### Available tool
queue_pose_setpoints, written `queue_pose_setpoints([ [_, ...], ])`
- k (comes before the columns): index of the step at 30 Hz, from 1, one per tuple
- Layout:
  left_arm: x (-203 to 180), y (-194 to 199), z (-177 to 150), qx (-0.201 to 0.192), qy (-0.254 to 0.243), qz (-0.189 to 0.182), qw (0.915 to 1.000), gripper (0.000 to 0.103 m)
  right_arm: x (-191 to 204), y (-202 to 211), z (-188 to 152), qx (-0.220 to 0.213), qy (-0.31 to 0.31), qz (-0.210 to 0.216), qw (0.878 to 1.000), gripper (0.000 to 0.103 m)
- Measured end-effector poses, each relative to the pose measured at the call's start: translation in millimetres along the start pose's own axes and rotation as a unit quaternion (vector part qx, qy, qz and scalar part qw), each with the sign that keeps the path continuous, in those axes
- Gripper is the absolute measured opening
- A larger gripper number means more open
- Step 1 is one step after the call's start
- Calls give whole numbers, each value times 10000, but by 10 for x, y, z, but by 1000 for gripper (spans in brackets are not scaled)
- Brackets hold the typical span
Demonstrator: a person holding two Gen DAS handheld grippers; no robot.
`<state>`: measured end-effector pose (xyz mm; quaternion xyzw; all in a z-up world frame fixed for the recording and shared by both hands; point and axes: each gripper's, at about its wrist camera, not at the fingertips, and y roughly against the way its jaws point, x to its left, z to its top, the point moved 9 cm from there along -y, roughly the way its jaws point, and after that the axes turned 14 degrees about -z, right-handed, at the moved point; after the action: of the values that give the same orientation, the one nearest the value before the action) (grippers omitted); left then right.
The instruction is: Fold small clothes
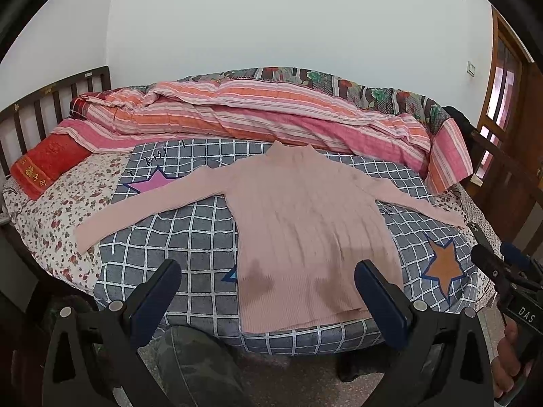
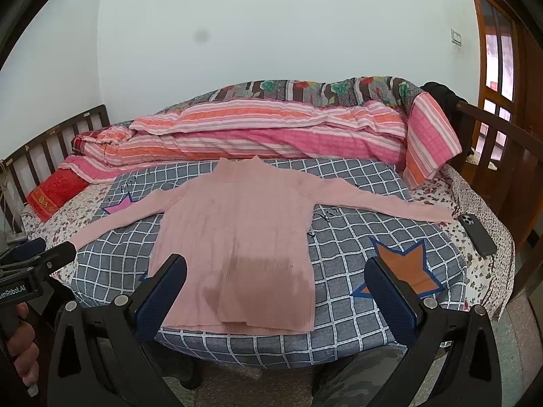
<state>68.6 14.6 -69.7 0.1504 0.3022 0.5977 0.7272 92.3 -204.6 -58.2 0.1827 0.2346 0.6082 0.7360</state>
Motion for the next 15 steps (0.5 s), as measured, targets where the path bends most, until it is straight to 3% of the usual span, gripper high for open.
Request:
queue_pose_setpoints([
  [15, 18, -45, -5, 42, 14, -103, 9999, 103, 76, 9, 10, -12, 46, 13, 10000, 103],
])
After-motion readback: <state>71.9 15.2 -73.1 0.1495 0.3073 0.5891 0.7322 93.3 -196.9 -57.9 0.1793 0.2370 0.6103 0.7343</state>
